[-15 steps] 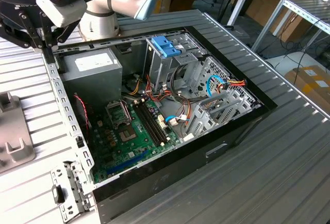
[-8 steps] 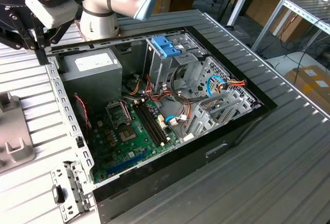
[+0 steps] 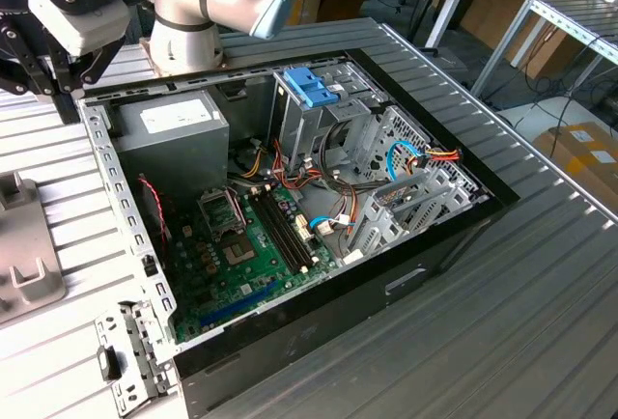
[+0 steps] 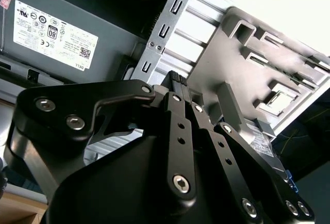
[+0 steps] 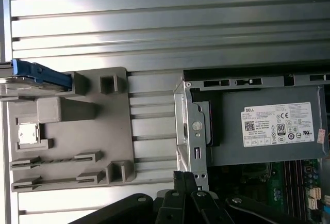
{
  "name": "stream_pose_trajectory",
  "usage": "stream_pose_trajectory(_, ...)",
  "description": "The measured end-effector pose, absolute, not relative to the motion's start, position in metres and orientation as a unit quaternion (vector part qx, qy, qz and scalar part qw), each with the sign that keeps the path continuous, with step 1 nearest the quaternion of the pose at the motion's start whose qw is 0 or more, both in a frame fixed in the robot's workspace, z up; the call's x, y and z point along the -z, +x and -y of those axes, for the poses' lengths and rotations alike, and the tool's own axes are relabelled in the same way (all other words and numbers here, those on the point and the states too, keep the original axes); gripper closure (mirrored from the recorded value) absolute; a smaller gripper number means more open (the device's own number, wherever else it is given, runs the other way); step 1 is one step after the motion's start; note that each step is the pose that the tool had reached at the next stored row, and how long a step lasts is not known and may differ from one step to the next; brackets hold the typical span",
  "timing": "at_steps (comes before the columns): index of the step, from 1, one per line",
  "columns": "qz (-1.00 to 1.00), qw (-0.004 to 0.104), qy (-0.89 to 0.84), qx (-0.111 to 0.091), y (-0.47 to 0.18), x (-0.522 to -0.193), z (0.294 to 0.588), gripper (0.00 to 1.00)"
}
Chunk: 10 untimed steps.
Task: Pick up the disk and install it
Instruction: 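Reach for the disk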
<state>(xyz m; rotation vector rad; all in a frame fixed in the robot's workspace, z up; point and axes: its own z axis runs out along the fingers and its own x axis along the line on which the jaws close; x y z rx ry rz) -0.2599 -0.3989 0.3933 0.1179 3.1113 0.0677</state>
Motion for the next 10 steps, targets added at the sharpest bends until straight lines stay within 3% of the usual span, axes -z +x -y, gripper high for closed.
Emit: stream_pose_trajectory(10, -0.999, 0.014, 0.038, -0.022, -0.2709, -0.3933, 0.3989, 0.90)
